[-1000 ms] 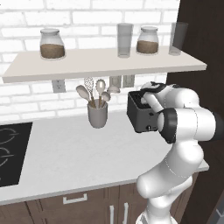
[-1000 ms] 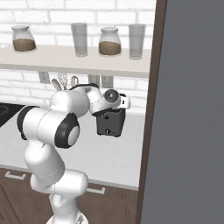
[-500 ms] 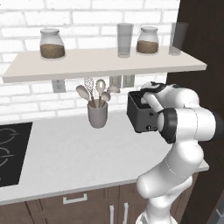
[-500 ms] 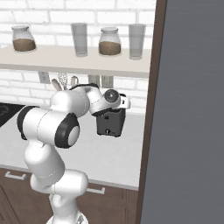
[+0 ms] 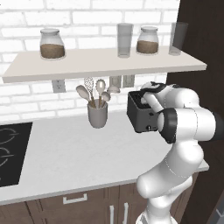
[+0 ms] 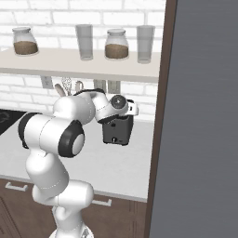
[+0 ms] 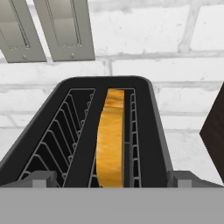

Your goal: Start the toaster. Once the lever pops up, take the bread to the plate on the dining counter.

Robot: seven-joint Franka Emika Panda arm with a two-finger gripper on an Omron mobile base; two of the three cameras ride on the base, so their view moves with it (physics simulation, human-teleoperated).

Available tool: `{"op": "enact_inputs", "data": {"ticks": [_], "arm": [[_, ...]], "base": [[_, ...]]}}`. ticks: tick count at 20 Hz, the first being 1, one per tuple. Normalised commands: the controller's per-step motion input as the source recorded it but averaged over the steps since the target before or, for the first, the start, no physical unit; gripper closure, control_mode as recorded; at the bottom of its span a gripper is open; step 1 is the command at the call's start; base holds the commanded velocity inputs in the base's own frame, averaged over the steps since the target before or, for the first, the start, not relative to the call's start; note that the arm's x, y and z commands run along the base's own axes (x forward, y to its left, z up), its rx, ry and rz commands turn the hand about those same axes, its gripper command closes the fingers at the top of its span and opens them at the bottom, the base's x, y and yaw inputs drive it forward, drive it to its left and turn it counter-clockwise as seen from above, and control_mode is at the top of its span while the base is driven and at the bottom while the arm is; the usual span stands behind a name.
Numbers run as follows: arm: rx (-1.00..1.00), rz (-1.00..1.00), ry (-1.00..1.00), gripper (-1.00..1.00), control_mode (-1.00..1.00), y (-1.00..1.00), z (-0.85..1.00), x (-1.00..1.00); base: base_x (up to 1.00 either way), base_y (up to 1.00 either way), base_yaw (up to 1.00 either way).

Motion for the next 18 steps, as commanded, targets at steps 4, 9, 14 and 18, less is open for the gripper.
{"op": "enact_inputs", "data": {"ticks": [4,9,14,18], "arm": [[0.0,0.0,0.0,-1.0,-1.0,0.0,0.0,0.0],[0.0,0.0,0.0,-1.0,-1.0,0.0,0.0,0.0],[0.0,0.0,0.0,-1.0,-1.0,0.0,0.0,0.0],[0.0,0.0,0.0,-1.0,-1.0,0.0,0.0,0.0]], "base": [[0.0,0.0,0.0],[0.0,0.0,0.0],[0.0,0.0,0.0],[0.0,0.0,0.0]]}}
